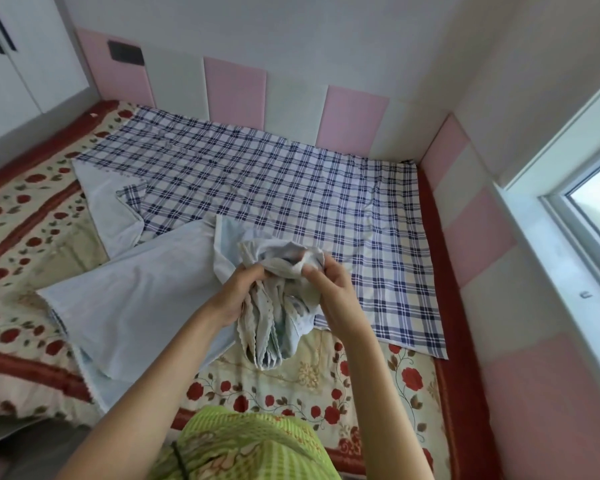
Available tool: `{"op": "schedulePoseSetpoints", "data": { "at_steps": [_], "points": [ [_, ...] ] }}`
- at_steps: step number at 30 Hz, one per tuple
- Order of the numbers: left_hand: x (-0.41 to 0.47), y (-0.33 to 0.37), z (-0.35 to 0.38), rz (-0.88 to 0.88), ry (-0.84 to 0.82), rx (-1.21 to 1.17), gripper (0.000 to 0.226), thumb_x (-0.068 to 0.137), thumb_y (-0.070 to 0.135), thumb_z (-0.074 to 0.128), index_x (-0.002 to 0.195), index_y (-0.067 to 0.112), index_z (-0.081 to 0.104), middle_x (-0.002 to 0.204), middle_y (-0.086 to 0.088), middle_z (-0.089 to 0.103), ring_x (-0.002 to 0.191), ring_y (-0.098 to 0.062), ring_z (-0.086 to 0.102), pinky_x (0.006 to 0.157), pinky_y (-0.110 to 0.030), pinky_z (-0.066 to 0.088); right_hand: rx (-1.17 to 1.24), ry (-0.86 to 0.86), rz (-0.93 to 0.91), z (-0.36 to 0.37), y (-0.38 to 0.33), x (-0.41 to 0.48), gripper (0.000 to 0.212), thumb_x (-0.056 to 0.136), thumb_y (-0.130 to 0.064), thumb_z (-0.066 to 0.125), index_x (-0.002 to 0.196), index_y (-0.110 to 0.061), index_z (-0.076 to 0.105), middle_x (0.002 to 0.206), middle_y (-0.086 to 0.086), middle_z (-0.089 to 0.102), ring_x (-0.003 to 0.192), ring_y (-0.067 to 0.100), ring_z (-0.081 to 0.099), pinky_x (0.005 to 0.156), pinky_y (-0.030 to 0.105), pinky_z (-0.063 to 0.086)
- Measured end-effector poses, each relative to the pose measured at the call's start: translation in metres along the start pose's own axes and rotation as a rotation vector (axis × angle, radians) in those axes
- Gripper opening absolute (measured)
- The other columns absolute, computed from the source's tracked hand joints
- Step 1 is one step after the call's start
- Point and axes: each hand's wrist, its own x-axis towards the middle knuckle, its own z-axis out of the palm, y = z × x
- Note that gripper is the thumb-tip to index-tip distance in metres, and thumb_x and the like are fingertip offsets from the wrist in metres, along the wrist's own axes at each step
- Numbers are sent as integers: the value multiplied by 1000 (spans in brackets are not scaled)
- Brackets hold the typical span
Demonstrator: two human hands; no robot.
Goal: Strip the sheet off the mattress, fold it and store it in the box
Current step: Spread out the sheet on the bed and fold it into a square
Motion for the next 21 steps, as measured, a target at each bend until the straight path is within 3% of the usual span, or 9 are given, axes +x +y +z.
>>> {"op": "schedulePoseSetpoints", "data": {
  "at_steps": [2, 4, 6, 7, 10, 13, 16, 18, 21],
  "points": [
    [-3, -2, 0, -10, -53, -43, 43, 81, 32, 45, 107, 4, 64, 105, -16, 69, 101, -27, 64, 88, -36, 50, -3, 45, -32, 9, -2, -1, 44, 81, -40, 71, 103, -3, 63, 99, 17, 66, 93, 32, 63, 86, 48, 50],
    [-3, -2, 2, -9, -71, -55, 50, 90, 41, 39, 119, 6, 60, 115, -16, 66, 109, -26, 62, 94, -37, 49, 16, 126, -52, 14, 0, -1, 29, 81, -45, 68, 91, -18, 69, 93, 9, 67, 89, 28, 61, 82, 46, 50],
    [-3, 0, 4, -30, -5, -37, 44, 99, 40, 35, 114, 10, 63, 107, -12, 70, 105, -25, 64, 89, -34, 50, 2, 184, -82, 13, 2, 0, 14, 93, -29, 57, 87, -23, 69, 90, 3, 67, 88, 23, 61, 78, 40, 51],
    [-2, 1, 5, -51, 34, -31, 40, 101, 35, 35, 106, 11, 66, 99, -9, 73, 98, -22, 66, 85, -32, 50, -29, 179, -107, 10, 1, -1, 19, 96, -19, 52, 88, -23, 69, 90, 2, 67, 88, 21, 61, 76, 36, 52],
    [3, 2, -1, -124, 82, -5, 36, 100, 30, 37, 92, 14, 68, 84, -5, 74, 82, -18, 69, 78, -32, 50, -205, 22, -123, 3, -5, -6, 26, 96, -4, 49, 91, -20, 69, 85, 7, 67, 76, 19, 61, 67, 30, 52],
    [3, 8, -4, -192, 11, 103, 34, 99, 30, 40, 96, 12, 69, 88, -9, 72, 86, -24, 67, 79, -33, 50, -491, -233, -89, 0, -11, -9, 34, 94, -4, 53, 90, -32, 72, 80, 32, 60, 59, 36, 49, 58, 37, 39],
    [2, 11, -4, -207, -65, 212, 33, 99, 31, 41, 105, 11, 66, 97, -12, 71, 92, -25, 67, 81, -34, 52, -568, -301, -49, 4, -18, -6, 14, 93, -12, 58, 91, -17, 71, 81, 25, 63, 64, 38, 52, 60, 38, 41],
    [0, 13, -4, -154, -106, 255, 31, 99, 30, 41, 101, 12, 66, 93, -7, 72, 88, -20, 67, 77, -30, 52, -610, -224, -95, 10, -21, -2, 13, 93, -21, 60, 90, -10, 66, 80, 24, 62, 64, 38, 54, 57, 40, 44],
    [-2, 20, 0, -64, -119, 301, 28, 100, 26, 41, 96, 14, 65, 91, -3, 71, 89, -15, 66, 80, -26, 51, -643, 38, -221, 24, -18, 4, 7, 91, -16, 64, 86, -21, 66, 80, 13, 67, 70, 33, 61, 61, 44, 50]
  ]
}}
